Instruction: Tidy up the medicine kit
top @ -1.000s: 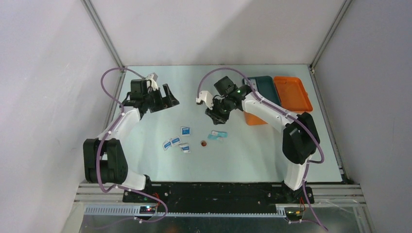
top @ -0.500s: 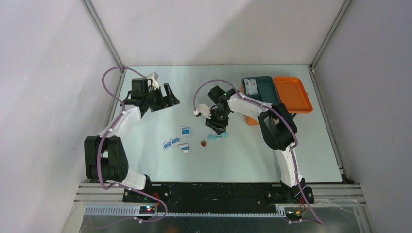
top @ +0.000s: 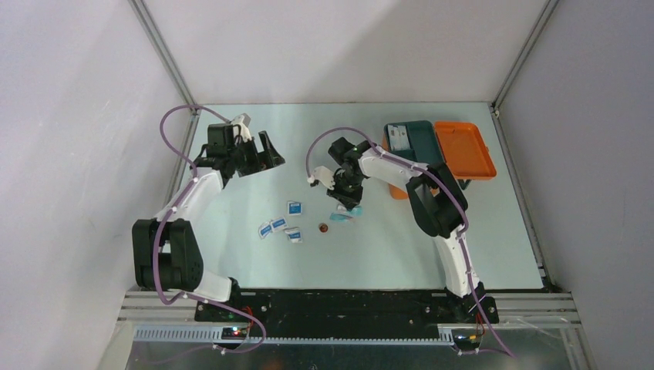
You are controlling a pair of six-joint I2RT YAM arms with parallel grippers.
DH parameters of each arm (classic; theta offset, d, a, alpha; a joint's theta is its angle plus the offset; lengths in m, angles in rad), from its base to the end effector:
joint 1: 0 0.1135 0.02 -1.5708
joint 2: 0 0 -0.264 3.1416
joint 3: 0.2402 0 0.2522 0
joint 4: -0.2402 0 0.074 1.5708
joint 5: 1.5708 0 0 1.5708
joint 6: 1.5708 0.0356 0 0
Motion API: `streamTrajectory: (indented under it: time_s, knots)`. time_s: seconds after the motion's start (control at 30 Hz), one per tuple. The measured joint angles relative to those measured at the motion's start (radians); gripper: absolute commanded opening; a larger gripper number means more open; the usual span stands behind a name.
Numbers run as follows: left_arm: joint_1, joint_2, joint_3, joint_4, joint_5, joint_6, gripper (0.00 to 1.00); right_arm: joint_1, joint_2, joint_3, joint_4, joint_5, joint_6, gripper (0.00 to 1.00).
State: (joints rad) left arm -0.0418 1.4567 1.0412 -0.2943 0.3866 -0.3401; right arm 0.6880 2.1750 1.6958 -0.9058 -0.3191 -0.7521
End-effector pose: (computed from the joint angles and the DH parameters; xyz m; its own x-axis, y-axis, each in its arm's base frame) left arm 0.3186 -0.0268 0.2621 -0.7220 -0.2790 -0.6331 0.0887 0.8702 -0.4847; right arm 0.3289 0.2848 0.1651 -0.1119 -0.9317 -0.3455 -0.9917 0.0825 0.0989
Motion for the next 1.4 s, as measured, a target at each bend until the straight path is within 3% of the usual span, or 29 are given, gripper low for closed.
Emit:
streamTrajectory:
  time_s: [0.27, 0.47, 0.67, 0.93, 1.23, 1.33, 1.4]
  knots:
    - [0.000, 0.039, 0.008, -0.001, 0.002, -0.001, 0.94, -0.052, -0.023, 0.167, -0.111, -0.045, 0.105, 0.00]
    - [-0.001, 0.089, 0.057, -0.003, 0.002, -0.001, 0.94, -0.157, -0.210, 0.284, -0.147, -0.121, 0.238, 0.00]
    - [-0.002, 0.116, 0.112, -0.001, 0.006, 0.000, 0.94, -0.306, -0.403, 0.193, -0.118, -0.103, 0.471, 0.00]
    - [-0.011, 0.169, 0.168, -0.004, 0.008, 0.000, 0.94, -0.530, -0.432, -0.003, -0.114, -0.065, 0.744, 0.00]
    - [-0.023, 0.200, 0.197, -0.008, 0.008, 0.000, 0.94, -0.542, -0.379, -0.011, -0.083, -0.082, 0.822, 0.00]
    - [-0.023, 0.200, 0.197, -0.009, 0.008, 0.001, 0.94, -0.540, -0.327, 0.013, -0.079, -0.086, 0.835, 0.26]
    - [-0.023, 0.200, 0.197, -0.009, 0.008, 0.003, 0.94, -0.540, -0.295, 0.024, -0.079, -0.081, 0.847, 0.34]
